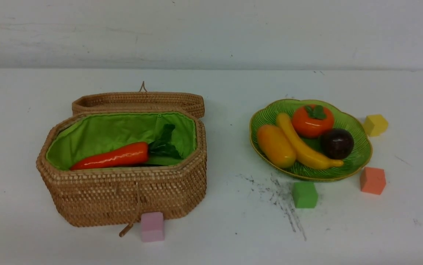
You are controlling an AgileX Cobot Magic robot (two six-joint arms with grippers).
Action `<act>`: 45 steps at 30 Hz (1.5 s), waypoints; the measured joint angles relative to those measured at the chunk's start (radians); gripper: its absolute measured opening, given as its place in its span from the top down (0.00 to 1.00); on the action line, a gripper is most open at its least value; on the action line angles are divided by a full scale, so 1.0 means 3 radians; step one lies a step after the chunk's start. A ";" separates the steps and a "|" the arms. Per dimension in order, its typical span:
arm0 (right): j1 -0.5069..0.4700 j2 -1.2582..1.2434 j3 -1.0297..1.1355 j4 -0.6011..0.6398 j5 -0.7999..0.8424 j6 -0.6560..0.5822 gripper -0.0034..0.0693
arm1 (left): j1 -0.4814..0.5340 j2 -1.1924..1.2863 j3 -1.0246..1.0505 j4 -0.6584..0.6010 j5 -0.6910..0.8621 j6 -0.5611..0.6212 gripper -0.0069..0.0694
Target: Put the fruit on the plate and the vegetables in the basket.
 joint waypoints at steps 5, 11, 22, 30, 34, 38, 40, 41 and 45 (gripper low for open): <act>0.0000 0.0000 0.0000 0.0003 0.0000 0.0000 0.63 | 0.0295 -0.0266 0.0587 -0.0070 -0.0073 0.0012 0.91; 0.0000 0.0000 0.0000 0.0003 0.0000 0.0000 0.63 | 0.0313 -0.0269 0.0911 -0.0214 0.0289 0.0014 0.90; 0.0000 0.0000 0.0000 0.0000 0.0000 0.0000 0.63 | 0.0313 -0.0269 0.0914 -0.0240 0.0309 0.0014 0.90; 0.0000 0.0000 0.0000 0.0000 0.0000 0.0000 0.63 | 0.0313 -0.0269 0.0914 -0.0240 0.0310 0.0014 0.89; 0.0000 0.0000 0.0000 0.0000 0.0000 0.0000 0.63 | 0.0313 -0.0269 0.0914 -0.0240 0.0310 0.0014 0.88; 0.0000 0.0000 0.0000 0.0000 0.0000 0.0000 0.63 | 0.0313 -0.0269 0.0914 -0.0240 0.0310 0.0014 0.88; 0.0000 0.0000 0.0000 0.0000 0.0000 0.0000 0.63 | 0.0313 -0.0269 0.0914 -0.0240 0.0313 0.0014 0.88; 0.0000 0.0000 0.0000 0.0000 0.0000 0.0000 0.63 | 0.0313 -0.0269 0.0914 -0.0240 0.0317 0.0014 0.88; 0.0000 0.0000 0.0000 0.0000 0.0000 0.0000 0.63 | 0.0313 -0.0269 0.0914 -0.0240 0.0321 0.0014 0.88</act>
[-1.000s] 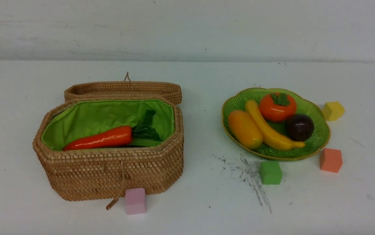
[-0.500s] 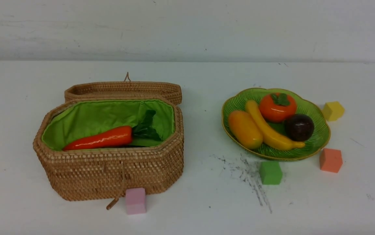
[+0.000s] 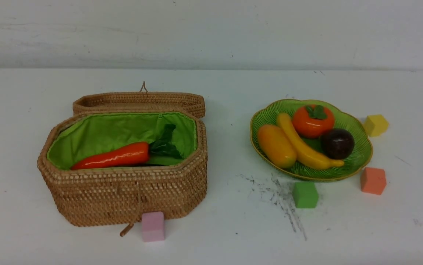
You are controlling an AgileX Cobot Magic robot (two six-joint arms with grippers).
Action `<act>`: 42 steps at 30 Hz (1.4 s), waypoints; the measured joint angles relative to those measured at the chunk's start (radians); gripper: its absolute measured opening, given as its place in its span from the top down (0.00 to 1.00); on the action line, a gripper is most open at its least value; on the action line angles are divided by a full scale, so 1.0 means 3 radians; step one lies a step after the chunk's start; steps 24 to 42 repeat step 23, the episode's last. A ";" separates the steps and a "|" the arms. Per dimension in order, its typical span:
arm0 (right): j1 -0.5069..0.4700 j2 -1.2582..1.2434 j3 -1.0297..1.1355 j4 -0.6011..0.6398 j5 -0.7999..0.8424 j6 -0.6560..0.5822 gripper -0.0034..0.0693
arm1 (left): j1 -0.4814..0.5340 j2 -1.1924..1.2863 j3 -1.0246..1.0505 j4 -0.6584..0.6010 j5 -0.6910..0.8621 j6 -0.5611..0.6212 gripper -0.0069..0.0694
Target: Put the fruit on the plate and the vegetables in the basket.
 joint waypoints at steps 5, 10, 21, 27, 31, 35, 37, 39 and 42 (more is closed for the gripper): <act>0.0000 0.0000 0.0000 0.0000 0.0000 0.0000 0.63 | 0.0000 0.0000 0.0000 0.0000 0.0003 0.0000 0.88; 0.0000 0.0000 0.0000 -0.0003 0.0000 0.0000 0.63 | 0.0000 0.0000 0.0000 0.0000 0.0003 0.0000 0.87; 0.0000 0.0000 0.0000 -0.0003 0.0000 0.0000 0.63 | 0.0000 0.0000 0.0000 0.0000 0.0003 0.0000 0.86; 0.0000 0.0000 0.0000 -0.0003 0.0000 0.0000 0.63 | 0.0000 0.0000 0.0000 0.0000 0.0003 0.0000 0.86; 0.0000 0.0000 0.0000 -0.0003 0.0000 0.0000 0.63 | 0.0000 0.0000 0.0000 0.0000 0.0003 0.0000 0.86; 0.0000 0.0000 0.0000 -0.0003 0.0000 0.0000 0.63 | 0.0000 0.0000 0.0000 0.0000 0.0003 0.0000 0.86; 0.0000 0.0000 0.0000 -0.0003 0.0000 0.0000 0.63 | 0.0000 0.0000 0.0000 0.0000 0.0003 0.0000 0.86; 0.0000 0.0000 0.0000 -0.0003 0.0000 0.0000 0.63 | 0.0000 0.0000 0.0000 0.0000 0.0003 0.0000 0.86; 0.0000 0.0000 0.0000 -0.0003 0.0000 0.0000 0.63 | 0.0000 0.0000 0.0000 0.0000 0.0003 0.0000 0.86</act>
